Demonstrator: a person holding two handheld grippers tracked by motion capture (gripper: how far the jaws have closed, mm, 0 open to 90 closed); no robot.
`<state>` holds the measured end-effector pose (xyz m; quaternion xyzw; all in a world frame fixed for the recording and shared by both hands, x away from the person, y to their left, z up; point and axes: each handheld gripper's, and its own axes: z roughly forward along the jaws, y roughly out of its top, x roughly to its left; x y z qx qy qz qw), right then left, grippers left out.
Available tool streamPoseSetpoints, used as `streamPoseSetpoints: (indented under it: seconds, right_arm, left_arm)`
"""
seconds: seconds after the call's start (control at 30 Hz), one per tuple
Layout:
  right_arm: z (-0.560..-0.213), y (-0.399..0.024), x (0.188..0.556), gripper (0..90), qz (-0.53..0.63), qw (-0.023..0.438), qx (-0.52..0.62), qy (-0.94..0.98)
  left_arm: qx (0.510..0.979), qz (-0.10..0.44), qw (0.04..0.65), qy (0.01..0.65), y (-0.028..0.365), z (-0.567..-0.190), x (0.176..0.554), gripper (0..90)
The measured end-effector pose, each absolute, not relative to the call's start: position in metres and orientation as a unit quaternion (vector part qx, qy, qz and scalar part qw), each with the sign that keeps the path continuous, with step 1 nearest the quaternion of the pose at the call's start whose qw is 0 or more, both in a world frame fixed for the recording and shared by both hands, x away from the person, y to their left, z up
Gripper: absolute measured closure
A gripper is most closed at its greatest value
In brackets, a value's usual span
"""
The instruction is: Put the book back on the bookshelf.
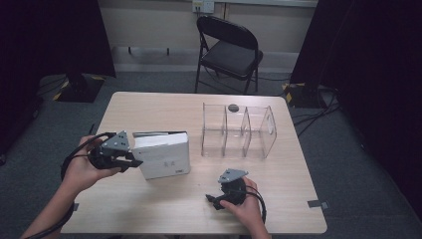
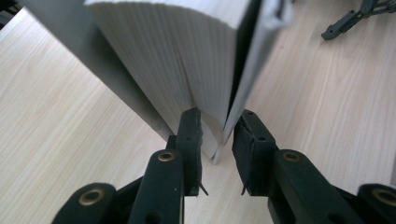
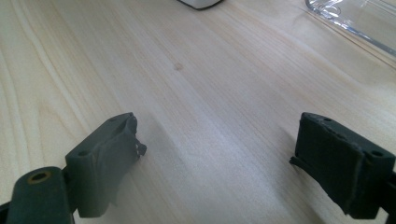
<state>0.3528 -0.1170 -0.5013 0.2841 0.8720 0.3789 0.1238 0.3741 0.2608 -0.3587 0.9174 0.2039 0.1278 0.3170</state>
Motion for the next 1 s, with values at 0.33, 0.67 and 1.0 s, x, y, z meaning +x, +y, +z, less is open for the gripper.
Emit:
streamPoseSetpoints:
  seconds: [0.33, 0.67, 1.0]
  right_arm:
    - [-0.501, -0.117, 0.353, 11.7, 0.379, 0.124, 0.284, 0.872]
    - [-0.501, -0.116, 0.353, 10.8, 0.378, 0.124, 0.285, 0.872]
    - [-0.501, -0.116, 0.353, 10.9, 0.378, 0.124, 0.286, 0.872]
  left_arm:
    - [0.915, 0.128, 0.325, 0.203, 0.262, -0.36, 0.374, 73.2]
    - [0.909, 0.124, 0.335, 0.213, 0.265, -0.362, 0.374, 72.3]
    - [0.905, 0.121, 0.339, 0.228, 0.276, -0.371, 0.372, 59.9]
